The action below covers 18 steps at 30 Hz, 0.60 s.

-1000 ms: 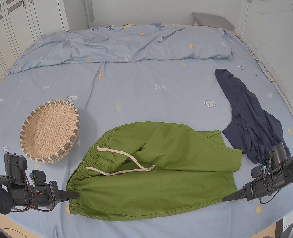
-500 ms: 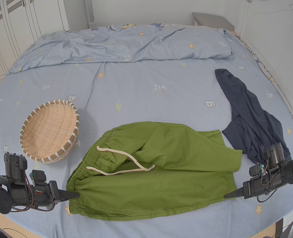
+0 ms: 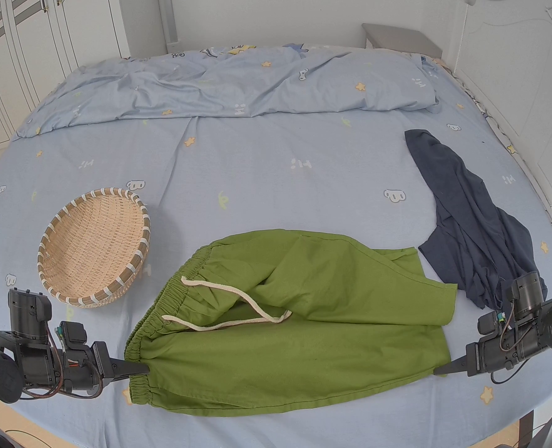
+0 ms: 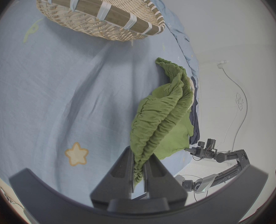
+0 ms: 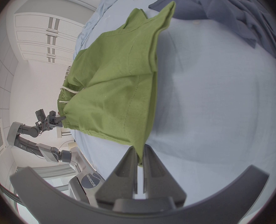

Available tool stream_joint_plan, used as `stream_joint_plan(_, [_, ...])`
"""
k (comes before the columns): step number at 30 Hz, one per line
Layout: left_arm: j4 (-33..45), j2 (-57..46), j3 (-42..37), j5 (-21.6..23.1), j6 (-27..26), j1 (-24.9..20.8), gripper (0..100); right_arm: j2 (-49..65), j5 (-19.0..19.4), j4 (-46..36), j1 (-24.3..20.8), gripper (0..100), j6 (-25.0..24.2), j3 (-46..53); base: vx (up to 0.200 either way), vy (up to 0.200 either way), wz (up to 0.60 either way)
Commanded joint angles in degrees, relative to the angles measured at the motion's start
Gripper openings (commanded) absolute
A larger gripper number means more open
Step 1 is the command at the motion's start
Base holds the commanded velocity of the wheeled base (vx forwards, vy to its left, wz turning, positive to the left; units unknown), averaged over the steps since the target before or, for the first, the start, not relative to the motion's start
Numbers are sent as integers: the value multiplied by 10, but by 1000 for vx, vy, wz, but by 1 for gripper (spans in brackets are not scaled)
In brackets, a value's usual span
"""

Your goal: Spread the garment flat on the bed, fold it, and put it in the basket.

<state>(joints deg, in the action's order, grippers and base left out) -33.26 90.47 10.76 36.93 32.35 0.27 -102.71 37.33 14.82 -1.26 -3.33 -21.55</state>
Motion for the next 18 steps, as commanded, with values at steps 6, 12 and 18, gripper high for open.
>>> stream_joint_plan(6, [7,13,-42,-7,-111,4,0,102,-5,-99,3,0,6,38,0,0,0])
stream_joint_plan(12, [8,30,-41,-7,-129,8,0,124,-5,-101,6,0,7,80,0,0,0])
stream_joint_plan(18, [22,31,-25,-7,-129,27,0,133,-5,-102,8,0,10,85,0,0,0])
